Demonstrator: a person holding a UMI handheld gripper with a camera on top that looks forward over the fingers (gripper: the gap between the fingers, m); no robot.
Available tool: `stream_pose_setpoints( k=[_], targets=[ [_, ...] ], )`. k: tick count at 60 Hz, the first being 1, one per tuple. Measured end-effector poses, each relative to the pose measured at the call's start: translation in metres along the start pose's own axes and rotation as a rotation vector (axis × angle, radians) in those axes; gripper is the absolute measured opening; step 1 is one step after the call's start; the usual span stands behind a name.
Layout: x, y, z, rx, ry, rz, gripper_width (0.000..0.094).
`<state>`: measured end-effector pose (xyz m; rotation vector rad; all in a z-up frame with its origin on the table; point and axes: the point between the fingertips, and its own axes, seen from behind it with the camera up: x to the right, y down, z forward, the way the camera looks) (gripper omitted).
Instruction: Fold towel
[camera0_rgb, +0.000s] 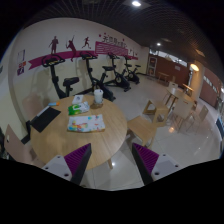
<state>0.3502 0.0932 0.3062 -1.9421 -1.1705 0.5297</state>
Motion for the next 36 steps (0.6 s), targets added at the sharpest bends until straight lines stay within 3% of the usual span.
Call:
stream_pose_setpoints(
  k=[1, 6, 36],
  targets=[
    [-0.014, 0.018, 0.017, 0.006, -0.010, 0.006, 0.0858],
    [-0.028, 0.016, 0.027, 0.005, -0.048, -0.009, 0.0862],
    [-0.241, -0.035, 0.186, 0.038, -0.257, -0.125, 0.0858]
  ],
)
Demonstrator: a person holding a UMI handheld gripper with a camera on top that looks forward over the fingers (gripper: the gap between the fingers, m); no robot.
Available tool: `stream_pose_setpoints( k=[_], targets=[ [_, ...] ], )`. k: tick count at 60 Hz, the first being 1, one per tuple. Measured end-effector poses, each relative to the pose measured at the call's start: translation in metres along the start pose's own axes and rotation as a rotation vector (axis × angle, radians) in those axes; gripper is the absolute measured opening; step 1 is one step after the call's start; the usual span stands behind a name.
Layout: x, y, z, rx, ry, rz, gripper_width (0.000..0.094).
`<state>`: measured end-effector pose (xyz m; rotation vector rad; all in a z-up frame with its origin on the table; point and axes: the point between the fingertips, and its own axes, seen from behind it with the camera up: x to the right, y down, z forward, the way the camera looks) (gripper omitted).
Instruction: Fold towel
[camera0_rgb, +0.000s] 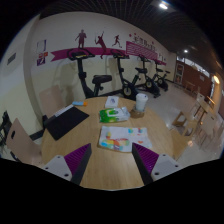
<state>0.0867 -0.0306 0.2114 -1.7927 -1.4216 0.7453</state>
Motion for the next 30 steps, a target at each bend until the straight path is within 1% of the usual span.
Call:
stream_pose_setpoints(
  k=[18, 22, 30],
  targets=[
    [-0.037, 0.021, 0.172, -0.029, -0.003, -0.036, 0.0858],
    [-0.040, 0.029, 0.205, -0.061, 0.004, -0.051, 0.0850],
    [-0.038, 0.039, 0.261, -0.091, 0.023, -0.064, 0.0831]
  ],
)
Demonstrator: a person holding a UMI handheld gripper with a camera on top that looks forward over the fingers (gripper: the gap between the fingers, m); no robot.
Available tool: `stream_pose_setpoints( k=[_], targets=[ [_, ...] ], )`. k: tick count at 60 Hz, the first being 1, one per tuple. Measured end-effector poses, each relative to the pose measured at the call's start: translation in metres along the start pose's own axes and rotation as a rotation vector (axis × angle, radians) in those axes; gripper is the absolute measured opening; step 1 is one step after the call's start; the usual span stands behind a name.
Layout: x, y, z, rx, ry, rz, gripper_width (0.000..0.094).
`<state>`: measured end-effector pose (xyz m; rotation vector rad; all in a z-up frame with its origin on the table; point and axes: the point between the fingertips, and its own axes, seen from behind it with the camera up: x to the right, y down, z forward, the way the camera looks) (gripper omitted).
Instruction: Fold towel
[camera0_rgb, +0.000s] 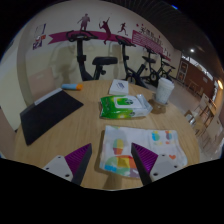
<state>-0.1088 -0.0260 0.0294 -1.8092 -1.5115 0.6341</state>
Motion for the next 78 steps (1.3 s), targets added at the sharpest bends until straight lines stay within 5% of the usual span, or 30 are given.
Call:
stream_pose_setpoints(
  k=[9, 13, 16, 21, 29, 37, 45, 65, 71, 78],
  targets=[
    [0.003, 0.018, 0.045, -0.082, 0.017, -0.009, 0.0734],
    [0.003, 0.015, 0.052, -0.078, 0.008, -0.004, 0.0348],
    [0.023, 0.014, 0.053, -0.092, 0.097, -0.041, 0.0058],
    [0.013, 0.017, 0.050, -0.129, 0.092, -0.064, 0.0028],
    [-0.050, 0.011, 0.014, -0.192, -0.127, 0.047, 0.0019],
    [-0.086, -0.022, -0.037, -0.172, -0.317, 0.209, 0.0022],
    [-0.054, -0.053, -0.071, -0.129, -0.374, 0.323, 0.0028],
    [0.086, 0.025, -0.003, -0.202, -0.146, 0.230, 0.0051],
    [0.093, 0.040, 0.009, -0.222, -0.139, 0.191, 0.0244],
    [0.113, 0.037, -0.002, -0.201, -0.098, 0.151, 0.0802]
  ],
)
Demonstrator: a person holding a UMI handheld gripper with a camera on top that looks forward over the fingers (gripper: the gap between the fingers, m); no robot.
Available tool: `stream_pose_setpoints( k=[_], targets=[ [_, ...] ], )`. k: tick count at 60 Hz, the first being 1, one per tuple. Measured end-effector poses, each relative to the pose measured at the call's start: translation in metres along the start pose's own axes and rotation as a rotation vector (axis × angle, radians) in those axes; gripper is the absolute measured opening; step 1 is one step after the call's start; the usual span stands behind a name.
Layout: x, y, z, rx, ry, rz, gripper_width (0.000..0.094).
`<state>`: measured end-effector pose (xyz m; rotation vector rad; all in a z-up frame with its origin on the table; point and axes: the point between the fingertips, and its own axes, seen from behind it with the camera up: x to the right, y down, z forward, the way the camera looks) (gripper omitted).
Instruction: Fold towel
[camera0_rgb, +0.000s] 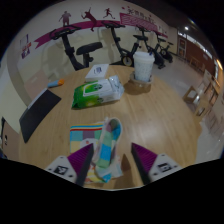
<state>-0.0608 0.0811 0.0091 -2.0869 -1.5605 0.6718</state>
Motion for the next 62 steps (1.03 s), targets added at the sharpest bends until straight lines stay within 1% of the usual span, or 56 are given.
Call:
stream_pose_setpoints(
  k=[1, 4, 9, 13, 15, 23, 29, 36, 54, 62],
  targets=[
    [0.005, -0.004, -0.004, 0.004, 0.005, -0.009, 0.0882],
    [0.012, -0.011, -0.026, 0.031, 0.025, -0.021, 0.0845],
    [0.014, -0.029, -0.077, 0.064, 0.018, -0.012, 0.0847],
    [0.008, -0.029, -0.129, 0.073, -0.008, -0.010, 0.0848],
    [0.007, -0.027, -0.157, 0.073, -0.007, -0.015, 0.0855],
    [0.012, -0.008, -0.250, 0.071, 0.051, -0.045, 0.0849],
    [0.010, 0.008, -0.297, 0.086, 0.072, -0.032, 0.0851],
    [0.011, 0.026, -0.328, 0.092, 0.094, 0.017, 0.0856],
    [0.009, 0.040, -0.345, 0.117, 0.135, 0.018, 0.0853],
    [-0.001, 0.046, -0.343, 0.107, 0.117, 0.014, 0.0852]
  ],
)
